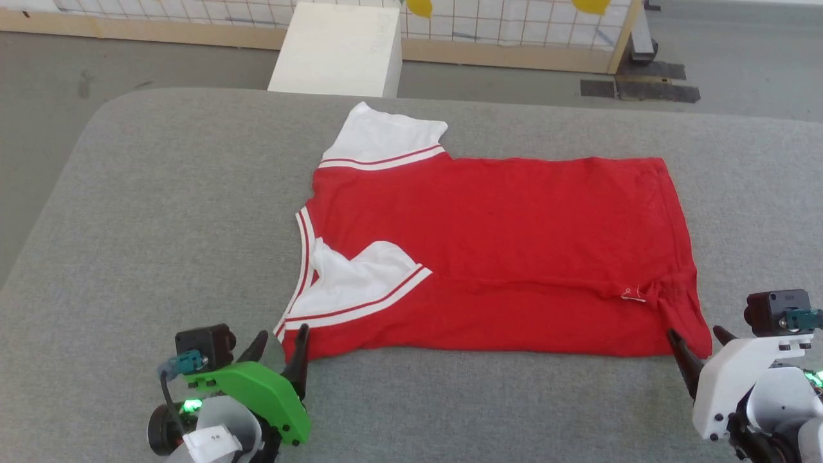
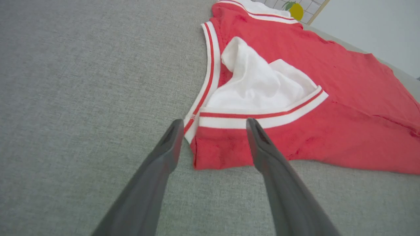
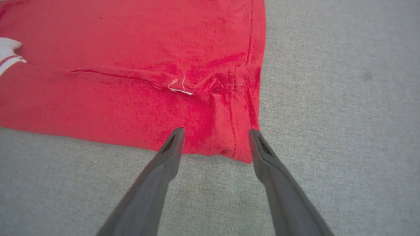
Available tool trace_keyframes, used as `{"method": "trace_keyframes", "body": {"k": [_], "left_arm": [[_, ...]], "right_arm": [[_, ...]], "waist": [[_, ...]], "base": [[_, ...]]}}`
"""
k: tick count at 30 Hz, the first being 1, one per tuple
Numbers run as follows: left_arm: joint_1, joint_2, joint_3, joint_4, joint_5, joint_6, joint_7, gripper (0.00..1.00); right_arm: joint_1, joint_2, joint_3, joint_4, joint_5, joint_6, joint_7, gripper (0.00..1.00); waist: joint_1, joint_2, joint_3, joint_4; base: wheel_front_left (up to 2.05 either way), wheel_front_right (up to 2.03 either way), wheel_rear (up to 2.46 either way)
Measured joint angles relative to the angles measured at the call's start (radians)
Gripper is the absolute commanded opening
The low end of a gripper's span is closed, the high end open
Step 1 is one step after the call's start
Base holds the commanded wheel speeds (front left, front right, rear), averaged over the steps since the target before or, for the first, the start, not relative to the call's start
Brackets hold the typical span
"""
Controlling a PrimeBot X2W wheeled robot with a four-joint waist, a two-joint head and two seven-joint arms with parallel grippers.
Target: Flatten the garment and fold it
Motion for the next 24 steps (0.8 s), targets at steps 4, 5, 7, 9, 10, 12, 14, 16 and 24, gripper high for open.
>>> {"method": "trace_keyframes", "body": {"k": [4,5,7,9,10,12,14,16,24], "left_arm": [[0.006,0.030,-0.012,-0.023,0.002,0.054,0.061,1.00],[0.006,0.036,-0.012,-0.026,0.002,0.062,0.073,1.00],[0.006,0.042,-0.015,-0.024,0.002,0.075,0.095,1.00],[0.005,0.044,-0.022,-0.007,0.003,0.090,0.114,1.00],[0.004,0.044,-0.023,-0.001,0.004,0.092,0.117,1.00],[-0.004,0.044,-0.022,0.010,0.004,0.092,0.126,1.00],[-0.013,0.044,-0.023,0.024,0.004,0.091,0.126,1.00],[-0.027,0.042,-0.028,0.039,0.004,0.078,0.130,0.36],[-0.066,0.019,-0.042,0.098,0.004,0.014,0.111,0.00]], "right_arm": [[0.029,0.035,-0.011,-0.091,-0.018,0.000,0.045,1.00],[0.033,0.038,-0.012,-0.109,-0.023,0.000,0.054,1.00],[0.036,0.044,-0.018,-0.137,-0.025,0.000,0.068,1.00],[0.036,0.045,-0.024,-0.160,-0.032,0.000,0.081,1.00],[0.036,0.045,-0.025,-0.168,-0.034,0.000,0.085,1.00],[0.036,0.045,-0.028,-0.183,-0.036,0.000,0.089,1.00],[0.036,0.045,-0.030,-0.192,-0.036,0.000,0.090,1.00],[0.036,0.045,-0.033,-0.198,-0.037,0.000,0.097,1.00],[0.036,0.036,-0.071,-0.185,-0.060,0.000,0.110,1.00]], "waist": [[0.0000,0.0000,0.019,-0.011],[0.0000,0.0000,0.025,-0.015],[0.0000,0.0000,0.037,-0.022],[0.0000,0.0000,0.052,-0.030],[0.0000,0.0000,0.058,-0.033],[0.0000,0.0000,0.074,-0.041],[0.0000,0.0000,0.088,-0.047],[0.0000,0.0000,0.103,-0.053],[0.0000,0.0000,0.107,-0.053]], "base": [[0.00,0.00,0.00],[0.00,0.00,0.00],[0.00,0.00,0.00],[0.00,0.00,0.00],[0.00,0.00,0.00],[0.00,0.00,0.00],[0.00,0.00,0.00],[0.00,0.00,0.00],[0.00,0.00,0.00]]}}
